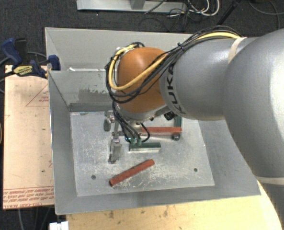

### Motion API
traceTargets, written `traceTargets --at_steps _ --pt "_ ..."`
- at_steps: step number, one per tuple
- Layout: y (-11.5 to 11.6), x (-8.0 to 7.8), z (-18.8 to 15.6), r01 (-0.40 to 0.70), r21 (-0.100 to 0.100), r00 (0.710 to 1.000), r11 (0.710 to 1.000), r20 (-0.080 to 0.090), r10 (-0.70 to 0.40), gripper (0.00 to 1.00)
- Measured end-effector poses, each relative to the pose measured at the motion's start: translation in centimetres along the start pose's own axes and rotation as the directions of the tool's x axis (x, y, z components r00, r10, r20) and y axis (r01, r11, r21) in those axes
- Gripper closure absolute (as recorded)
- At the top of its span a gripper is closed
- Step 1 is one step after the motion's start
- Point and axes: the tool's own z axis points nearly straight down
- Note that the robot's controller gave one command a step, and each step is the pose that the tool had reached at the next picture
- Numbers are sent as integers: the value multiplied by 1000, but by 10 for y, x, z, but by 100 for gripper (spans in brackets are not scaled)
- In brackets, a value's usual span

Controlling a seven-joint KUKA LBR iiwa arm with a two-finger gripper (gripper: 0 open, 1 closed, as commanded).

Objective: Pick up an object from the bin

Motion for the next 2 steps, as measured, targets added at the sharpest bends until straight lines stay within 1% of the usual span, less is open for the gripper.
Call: traceTargets --at_steps 1,2 --pt "-69 66 72 13 4 1000 1000 -5 -13 0" --pt "-64 63 68 17 -1 1000 1000 7 -17 100"
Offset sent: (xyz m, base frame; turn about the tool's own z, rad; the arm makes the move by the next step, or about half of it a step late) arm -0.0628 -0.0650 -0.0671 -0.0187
